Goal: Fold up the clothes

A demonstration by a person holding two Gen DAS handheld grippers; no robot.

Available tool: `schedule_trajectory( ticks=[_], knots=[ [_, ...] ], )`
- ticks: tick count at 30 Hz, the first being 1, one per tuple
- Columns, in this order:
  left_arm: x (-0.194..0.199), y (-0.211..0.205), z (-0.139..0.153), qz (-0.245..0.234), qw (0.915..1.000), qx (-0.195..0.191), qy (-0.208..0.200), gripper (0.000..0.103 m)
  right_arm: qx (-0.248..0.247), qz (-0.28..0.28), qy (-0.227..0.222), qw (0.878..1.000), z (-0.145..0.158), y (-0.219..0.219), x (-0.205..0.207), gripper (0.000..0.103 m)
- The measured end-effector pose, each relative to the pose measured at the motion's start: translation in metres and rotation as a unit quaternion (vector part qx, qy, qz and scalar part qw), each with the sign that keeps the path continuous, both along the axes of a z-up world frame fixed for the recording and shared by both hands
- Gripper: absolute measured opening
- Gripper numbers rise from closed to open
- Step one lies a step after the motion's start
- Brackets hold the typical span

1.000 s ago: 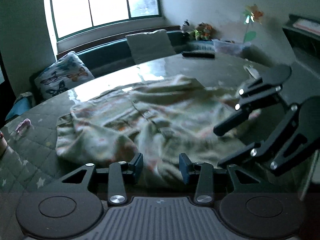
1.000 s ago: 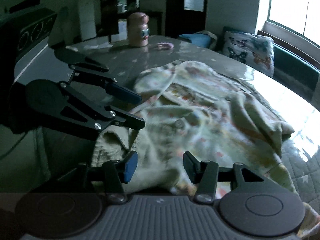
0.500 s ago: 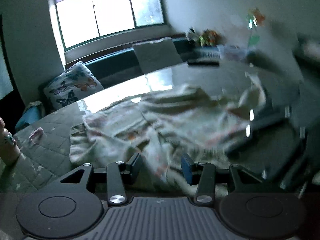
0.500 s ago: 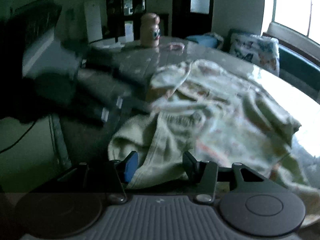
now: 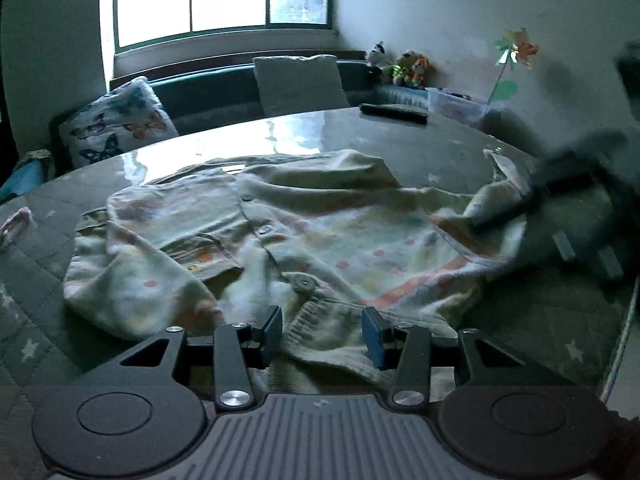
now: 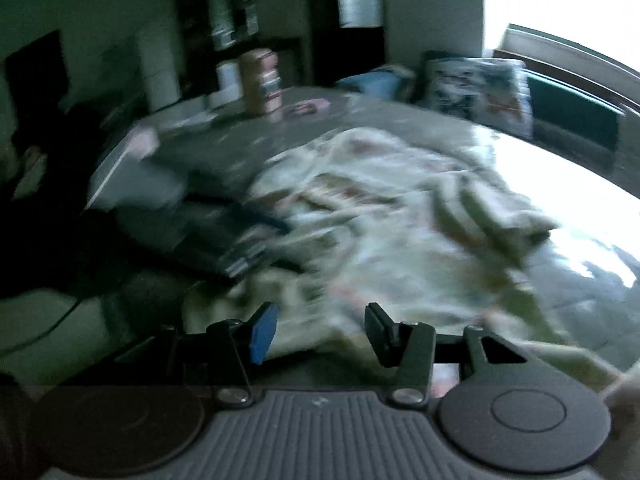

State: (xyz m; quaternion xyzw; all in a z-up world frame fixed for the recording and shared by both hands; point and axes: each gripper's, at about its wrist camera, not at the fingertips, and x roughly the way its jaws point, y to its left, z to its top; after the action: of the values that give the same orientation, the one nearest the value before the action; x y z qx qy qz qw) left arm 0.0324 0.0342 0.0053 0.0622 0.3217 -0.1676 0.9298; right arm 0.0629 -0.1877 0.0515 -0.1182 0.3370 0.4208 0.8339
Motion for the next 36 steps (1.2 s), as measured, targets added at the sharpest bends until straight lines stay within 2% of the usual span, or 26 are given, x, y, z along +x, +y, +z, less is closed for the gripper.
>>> schedule_trajectory(
  ticks=[5,9,12,16,21,25,27,28,29,31,33,36],
  knots=[
    [-0.005,-0.006,-0.004,-0.015,0.9998,0.008,-0.002,0.047,0.024,-0.075,0.009,0.997,0.008,-0.016,0.055,0.05],
    [-0.006,-0.01,-0.006,-0.023,0.9995,0.019,-0.005,0.048,0.054,-0.137,0.036,0.989,0.005,-0.024,0.108,0.049],
    [-0.005,-0.01,-0.009,-0.025,0.9994,0.024,-0.004,0.05,0.071,-0.186,0.061,0.978,-0.005,-0.029,0.152,0.043],
    [-0.004,-0.008,-0.011,-0.026,0.9994,0.022,0.0,0.053,0.077,-0.234,0.096,0.964,-0.025,-0.036,0.199,0.042],
    [-0.004,-0.006,-0.011,-0.03,0.9993,0.021,0.001,0.053,0.068,-0.276,0.109,0.952,-0.046,-0.036,0.238,0.041],
    [-0.002,-0.006,-0.012,-0.033,0.9993,0.021,0.002,0.054,0.066,-0.291,0.127,0.946,-0.06,-0.033,0.256,0.03],
    [-0.002,-0.006,-0.012,-0.035,0.9992,0.02,0.002,0.054,0.065,-0.291,0.125,0.946,-0.06,-0.031,0.257,0.024],
    [-0.002,-0.006,-0.012,-0.036,0.9992,0.02,0.002,0.055,0.062,-0.29,0.122,0.947,-0.06,-0.029,0.258,0.013],
    [-0.002,-0.006,-0.012,-0.036,0.9991,0.02,0.002,0.055,0.056,-0.29,0.117,0.948,-0.059,-0.027,0.258,0.007],
    [-0.002,-0.005,-0.013,-0.038,0.9991,0.02,0.002,0.055,0.046,-0.288,0.102,0.951,-0.056,-0.024,0.259,0.003],
    [-0.002,-0.005,-0.013,-0.04,0.999,0.021,0.001,0.055,0.037,-0.286,0.073,0.955,-0.05,-0.019,0.263,0.003],
    [-0.002,-0.004,-0.013,-0.043,0.9988,0.022,0.0,0.055,0.035,-0.289,0.055,0.955,-0.046,-0.016,0.273,0.002]
  ],
)
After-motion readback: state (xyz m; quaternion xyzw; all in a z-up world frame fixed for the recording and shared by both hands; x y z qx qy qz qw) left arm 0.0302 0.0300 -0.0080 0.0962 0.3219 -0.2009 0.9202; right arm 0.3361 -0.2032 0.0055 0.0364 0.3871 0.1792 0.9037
